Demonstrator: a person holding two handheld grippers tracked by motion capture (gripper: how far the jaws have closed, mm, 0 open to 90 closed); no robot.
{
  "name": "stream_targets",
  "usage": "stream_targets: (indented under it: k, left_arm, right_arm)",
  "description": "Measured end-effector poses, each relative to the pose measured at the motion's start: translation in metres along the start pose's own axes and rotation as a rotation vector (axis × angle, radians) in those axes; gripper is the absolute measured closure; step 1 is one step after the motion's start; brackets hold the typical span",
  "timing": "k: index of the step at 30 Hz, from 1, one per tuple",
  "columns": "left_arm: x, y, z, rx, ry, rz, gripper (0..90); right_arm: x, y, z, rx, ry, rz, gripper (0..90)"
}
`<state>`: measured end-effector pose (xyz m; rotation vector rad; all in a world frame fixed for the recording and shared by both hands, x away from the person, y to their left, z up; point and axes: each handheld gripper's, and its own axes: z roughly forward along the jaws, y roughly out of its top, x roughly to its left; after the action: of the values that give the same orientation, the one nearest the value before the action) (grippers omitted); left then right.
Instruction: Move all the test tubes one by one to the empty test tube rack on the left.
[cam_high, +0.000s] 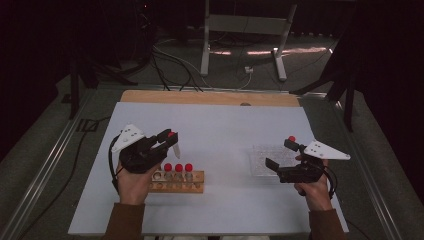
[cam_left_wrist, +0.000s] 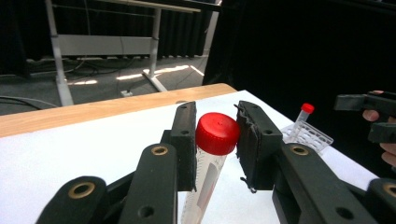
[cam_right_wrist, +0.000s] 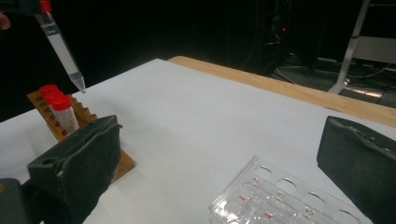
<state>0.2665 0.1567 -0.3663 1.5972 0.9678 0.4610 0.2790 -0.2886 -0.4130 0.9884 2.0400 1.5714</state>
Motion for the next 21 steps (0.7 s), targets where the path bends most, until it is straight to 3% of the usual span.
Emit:
stream_targets:
  k: [21]
  left_arm:
    - [0.016, -0.018, -0.039, 0.027, 0.052, -0.018, 70.5]
  right_arm:
    - [0.000, 0.000, -0.001, 0.003, 0.000, -0.001, 0.0]
